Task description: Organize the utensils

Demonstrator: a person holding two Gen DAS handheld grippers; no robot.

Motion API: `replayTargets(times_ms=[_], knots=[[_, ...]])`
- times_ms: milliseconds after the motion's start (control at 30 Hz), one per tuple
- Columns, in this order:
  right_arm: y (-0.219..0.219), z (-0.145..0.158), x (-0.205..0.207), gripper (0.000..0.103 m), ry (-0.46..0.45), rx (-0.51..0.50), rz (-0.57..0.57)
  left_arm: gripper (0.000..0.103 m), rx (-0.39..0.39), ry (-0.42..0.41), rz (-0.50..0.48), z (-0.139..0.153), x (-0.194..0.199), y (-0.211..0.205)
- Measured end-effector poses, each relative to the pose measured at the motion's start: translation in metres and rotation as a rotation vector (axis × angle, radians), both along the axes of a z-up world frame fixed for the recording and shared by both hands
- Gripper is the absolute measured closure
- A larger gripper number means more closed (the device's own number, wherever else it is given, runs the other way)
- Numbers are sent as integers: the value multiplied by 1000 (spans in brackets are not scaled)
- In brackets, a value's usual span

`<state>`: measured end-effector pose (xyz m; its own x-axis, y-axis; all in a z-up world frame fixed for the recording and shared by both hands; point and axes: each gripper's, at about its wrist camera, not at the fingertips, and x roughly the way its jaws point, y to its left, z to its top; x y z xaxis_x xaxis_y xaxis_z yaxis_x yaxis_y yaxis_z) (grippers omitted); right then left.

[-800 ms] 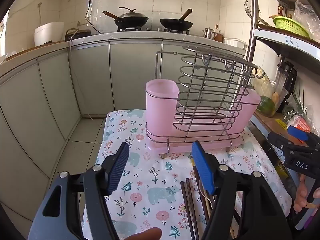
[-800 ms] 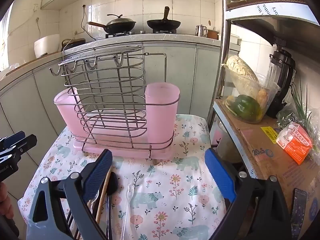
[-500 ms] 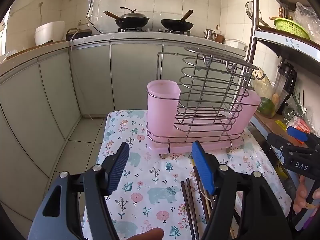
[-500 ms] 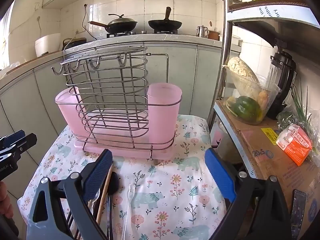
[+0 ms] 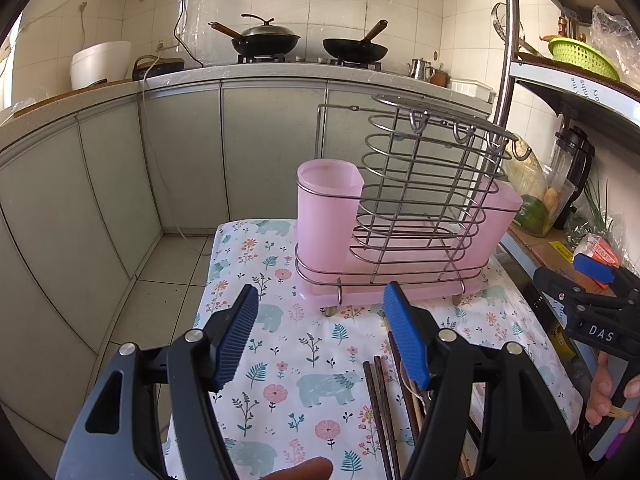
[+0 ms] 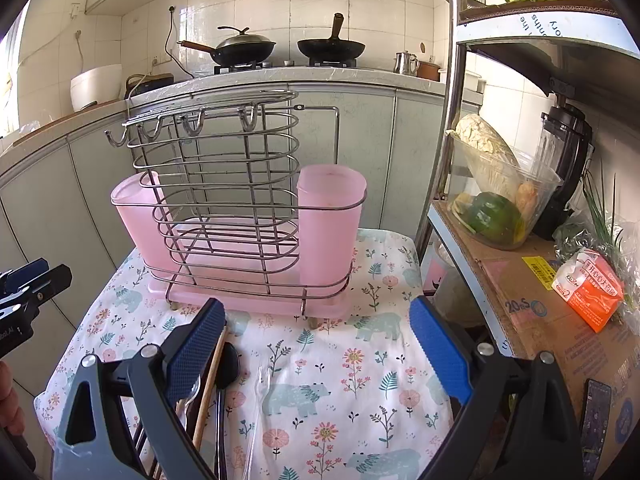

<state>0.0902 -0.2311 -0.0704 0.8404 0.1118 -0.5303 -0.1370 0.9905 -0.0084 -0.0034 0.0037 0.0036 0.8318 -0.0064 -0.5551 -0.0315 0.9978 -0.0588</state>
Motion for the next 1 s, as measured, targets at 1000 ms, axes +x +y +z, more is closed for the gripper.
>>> replayTargets(times_ms=[1000], knots=[[0,-6,3,11,11,-1,0,37,-5,8,3,-5,2,4]])
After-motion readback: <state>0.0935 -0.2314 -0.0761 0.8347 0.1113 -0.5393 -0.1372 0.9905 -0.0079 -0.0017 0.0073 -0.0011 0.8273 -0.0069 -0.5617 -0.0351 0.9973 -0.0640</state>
